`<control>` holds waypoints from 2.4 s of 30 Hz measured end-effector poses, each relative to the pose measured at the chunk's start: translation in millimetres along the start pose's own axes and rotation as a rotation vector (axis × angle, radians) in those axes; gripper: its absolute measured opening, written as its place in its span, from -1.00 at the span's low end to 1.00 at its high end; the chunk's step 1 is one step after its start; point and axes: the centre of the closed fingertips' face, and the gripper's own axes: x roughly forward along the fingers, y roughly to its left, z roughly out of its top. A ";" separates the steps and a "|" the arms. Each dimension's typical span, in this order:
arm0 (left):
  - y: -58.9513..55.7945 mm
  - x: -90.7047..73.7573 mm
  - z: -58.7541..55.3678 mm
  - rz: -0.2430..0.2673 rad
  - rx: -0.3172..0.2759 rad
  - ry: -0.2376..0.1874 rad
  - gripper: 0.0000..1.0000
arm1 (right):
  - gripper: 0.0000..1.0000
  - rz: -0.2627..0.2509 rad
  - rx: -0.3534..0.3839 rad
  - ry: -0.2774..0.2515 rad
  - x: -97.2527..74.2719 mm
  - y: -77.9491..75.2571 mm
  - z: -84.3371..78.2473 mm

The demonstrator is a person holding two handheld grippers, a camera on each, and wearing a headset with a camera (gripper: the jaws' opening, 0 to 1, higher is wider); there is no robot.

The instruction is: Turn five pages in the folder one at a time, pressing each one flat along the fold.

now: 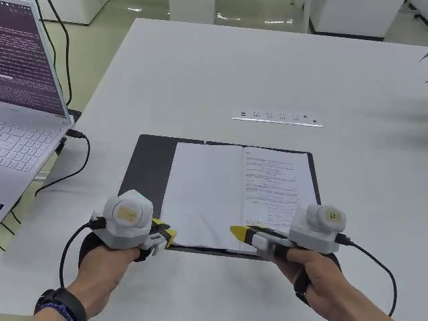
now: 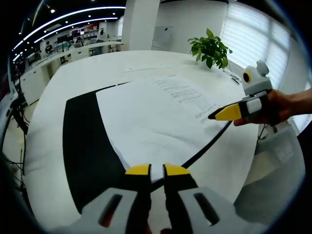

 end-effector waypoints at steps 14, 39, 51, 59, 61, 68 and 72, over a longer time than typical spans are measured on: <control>6.6 21.6 -22.7 0.025 -0.064 0.043 -1.00 | -0.57 -0.019 0.021 0.010 -6.8 -14.7 -4.0; 8.3 21.1 -23.1 0.057 -0.109 0.040 -1.00 | -1.00 -0.043 -0.011 0.020 34.8 -41.1 34.0; 7.8 20.1 -22.6 0.049 -0.122 0.060 -1.00 | -1.00 -0.040 0.043 -0.021 61.0 -49.5 54.4; 8.4 21.3 -22.8 0.046 -0.120 0.067 -1.00 | -1.00 -0.052 0.084 -0.044 72.3 -60.6 56.9; 9.2 22.6 -23.4 0.043 -0.112 0.074 -1.00 | -1.00 -0.035 0.125 -0.063 75.1 -61.2 60.6; 8.6 22.1 -23.0 0.032 -0.116 0.088 -1.00 | -1.00 -0.032 0.150 -0.120 78.6 -53.6 74.7; 8.1 22.0 -22.9 0.036 -0.111 0.092 -1.00 | -1.00 -0.030 0.171 -0.152 82.2 -51.7 83.3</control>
